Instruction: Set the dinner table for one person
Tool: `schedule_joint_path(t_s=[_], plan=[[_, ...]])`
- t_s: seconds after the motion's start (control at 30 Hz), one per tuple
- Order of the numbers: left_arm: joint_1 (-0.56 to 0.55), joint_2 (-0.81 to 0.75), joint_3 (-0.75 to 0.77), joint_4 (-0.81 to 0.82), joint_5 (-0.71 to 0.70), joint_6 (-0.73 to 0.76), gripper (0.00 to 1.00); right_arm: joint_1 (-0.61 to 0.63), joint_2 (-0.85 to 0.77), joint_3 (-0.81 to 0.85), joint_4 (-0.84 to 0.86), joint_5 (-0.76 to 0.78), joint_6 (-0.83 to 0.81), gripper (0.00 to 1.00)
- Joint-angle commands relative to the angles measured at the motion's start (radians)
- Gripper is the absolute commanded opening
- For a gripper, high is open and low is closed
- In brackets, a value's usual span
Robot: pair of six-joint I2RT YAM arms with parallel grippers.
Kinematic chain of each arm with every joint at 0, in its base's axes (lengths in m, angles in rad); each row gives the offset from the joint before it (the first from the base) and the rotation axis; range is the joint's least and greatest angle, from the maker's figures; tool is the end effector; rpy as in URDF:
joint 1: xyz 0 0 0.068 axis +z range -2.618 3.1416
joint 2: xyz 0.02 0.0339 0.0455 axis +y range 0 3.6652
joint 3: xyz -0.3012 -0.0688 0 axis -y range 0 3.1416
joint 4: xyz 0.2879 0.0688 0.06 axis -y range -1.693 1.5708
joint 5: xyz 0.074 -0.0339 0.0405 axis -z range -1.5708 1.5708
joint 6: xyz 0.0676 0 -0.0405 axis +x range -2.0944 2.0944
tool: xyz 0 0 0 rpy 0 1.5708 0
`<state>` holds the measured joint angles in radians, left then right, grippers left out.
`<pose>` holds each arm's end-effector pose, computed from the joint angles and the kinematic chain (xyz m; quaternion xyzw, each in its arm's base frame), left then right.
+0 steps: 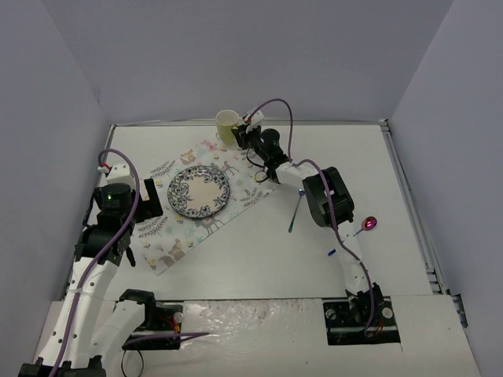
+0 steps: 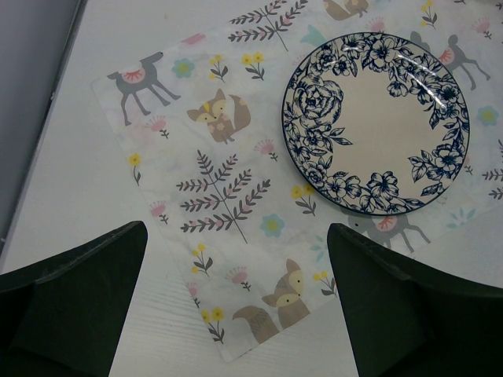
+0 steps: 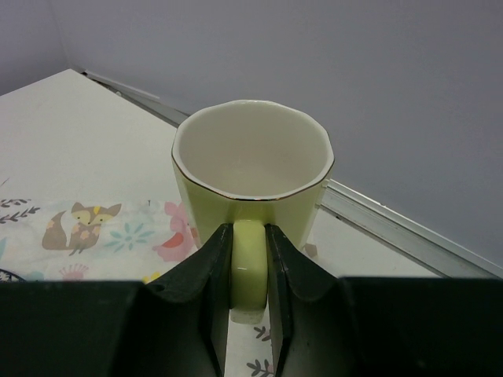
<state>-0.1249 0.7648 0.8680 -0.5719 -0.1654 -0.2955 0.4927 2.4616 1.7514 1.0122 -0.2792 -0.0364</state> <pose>0.2081 -0.0149 0.3478 -0.1154 0.8423 -0.0400 0.5250 0.5589 0.3212 0.2020 -0.2616 0.5372 0.2607 0.7583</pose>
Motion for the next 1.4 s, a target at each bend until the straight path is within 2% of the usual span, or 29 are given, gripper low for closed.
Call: schedule_joint_path(t_s=[0.0,0.37,0.6,0.8,0.87,0.93,1.07,1.17,1.23,1.37], plan=[[0.005,0.009,0.009,0.047,-0.007,0.002,0.97,0.009,-0.024,0.124,0.220,-0.022,-0.032,0.00],[0.005,0.014,0.009,0.050,0.000,0.004,0.97,-0.002,0.069,0.187,0.210,-0.047,-0.036,0.00],[0.005,0.011,0.009,0.047,0.000,0.004,0.97,-0.004,0.064,0.141,0.240,-0.042,-0.048,0.01],[0.005,0.010,0.009,0.049,0.001,0.004,0.97,-0.010,0.005,0.059,0.269,-0.006,-0.073,0.35],[0.005,0.010,0.009,0.049,0.000,0.004,0.97,-0.017,-0.023,0.021,0.287,0.007,-0.074,0.52],[0.005,0.010,0.009,0.049,-0.002,0.004,0.97,-0.024,-0.068,-0.033,0.307,0.025,-0.074,0.63],[0.005,0.010,0.011,0.046,0.003,0.004,0.97,-0.035,-0.212,-0.187,0.297,0.115,-0.076,0.70],[0.007,0.007,0.012,0.046,0.001,0.002,0.97,-0.043,-0.346,-0.285,0.224,0.195,-0.071,0.81],[0.007,0.002,0.012,0.044,0.000,0.002,0.97,-0.042,-0.442,-0.371,0.121,0.306,-0.060,0.86],[0.008,-0.004,0.014,0.037,-0.004,-0.001,0.97,-0.042,-0.635,-0.484,-0.177,0.499,0.046,0.90]])
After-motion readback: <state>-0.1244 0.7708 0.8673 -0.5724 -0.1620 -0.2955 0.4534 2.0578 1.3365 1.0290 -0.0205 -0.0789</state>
